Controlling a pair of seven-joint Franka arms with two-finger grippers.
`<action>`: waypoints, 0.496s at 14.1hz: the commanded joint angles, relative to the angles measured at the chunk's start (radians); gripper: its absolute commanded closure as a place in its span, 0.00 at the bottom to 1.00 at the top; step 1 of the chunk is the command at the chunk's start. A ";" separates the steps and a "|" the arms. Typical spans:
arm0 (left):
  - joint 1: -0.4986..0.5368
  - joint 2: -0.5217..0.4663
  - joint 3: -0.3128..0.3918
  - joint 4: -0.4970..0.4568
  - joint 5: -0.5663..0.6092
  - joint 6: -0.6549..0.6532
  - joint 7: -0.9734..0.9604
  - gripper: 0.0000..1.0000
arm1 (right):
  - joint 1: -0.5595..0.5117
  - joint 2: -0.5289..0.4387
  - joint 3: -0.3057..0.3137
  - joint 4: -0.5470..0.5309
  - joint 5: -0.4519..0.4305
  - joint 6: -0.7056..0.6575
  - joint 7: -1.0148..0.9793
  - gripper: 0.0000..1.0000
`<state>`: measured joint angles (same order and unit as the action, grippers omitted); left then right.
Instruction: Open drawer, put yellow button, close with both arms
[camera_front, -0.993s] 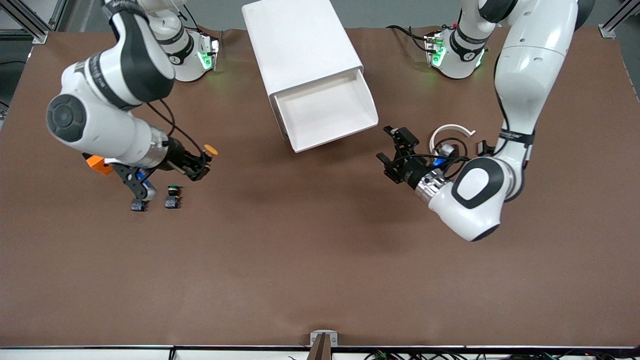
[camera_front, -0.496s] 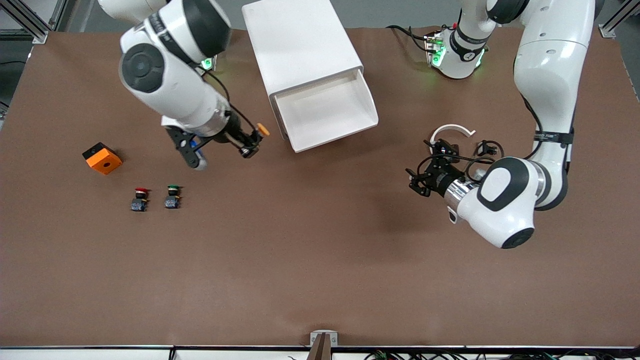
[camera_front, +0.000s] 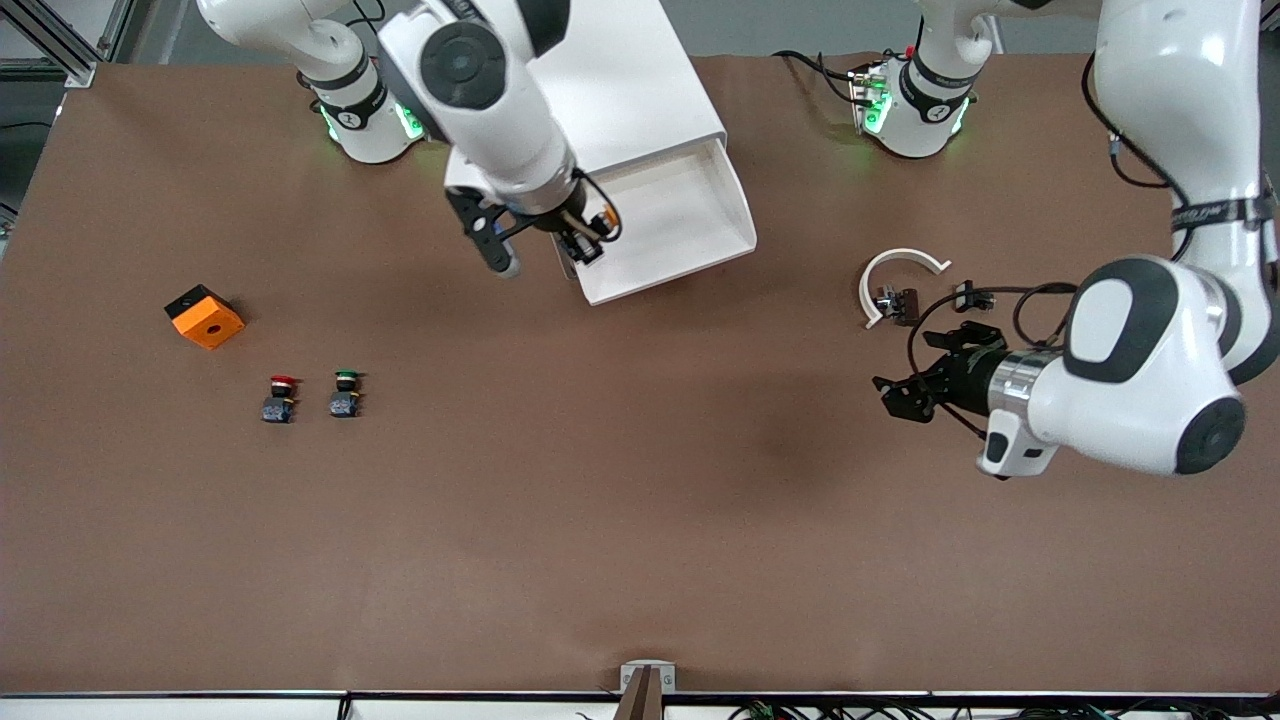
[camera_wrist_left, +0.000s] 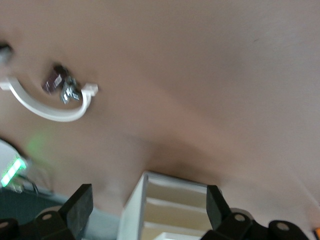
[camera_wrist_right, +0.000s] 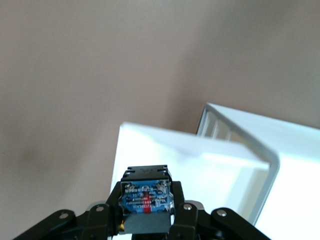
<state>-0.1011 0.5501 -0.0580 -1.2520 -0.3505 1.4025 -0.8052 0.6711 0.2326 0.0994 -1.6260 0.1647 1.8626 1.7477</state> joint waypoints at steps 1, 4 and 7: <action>-0.009 -0.087 -0.003 -0.040 0.093 0.026 0.049 0.00 | 0.082 0.025 -0.014 0.012 -0.039 0.038 0.123 1.00; 0.001 -0.107 0.003 -0.026 0.091 0.030 0.078 0.00 | 0.142 0.077 -0.014 0.012 -0.119 0.108 0.179 1.00; 0.021 -0.125 0.001 -0.017 0.088 0.071 0.081 0.00 | 0.194 0.128 -0.014 0.015 -0.138 0.150 0.181 1.00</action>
<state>-0.0955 0.4531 -0.0566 -1.2562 -0.2755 1.4430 -0.7438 0.8284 0.3260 0.0979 -1.6289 0.0593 1.9998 1.9030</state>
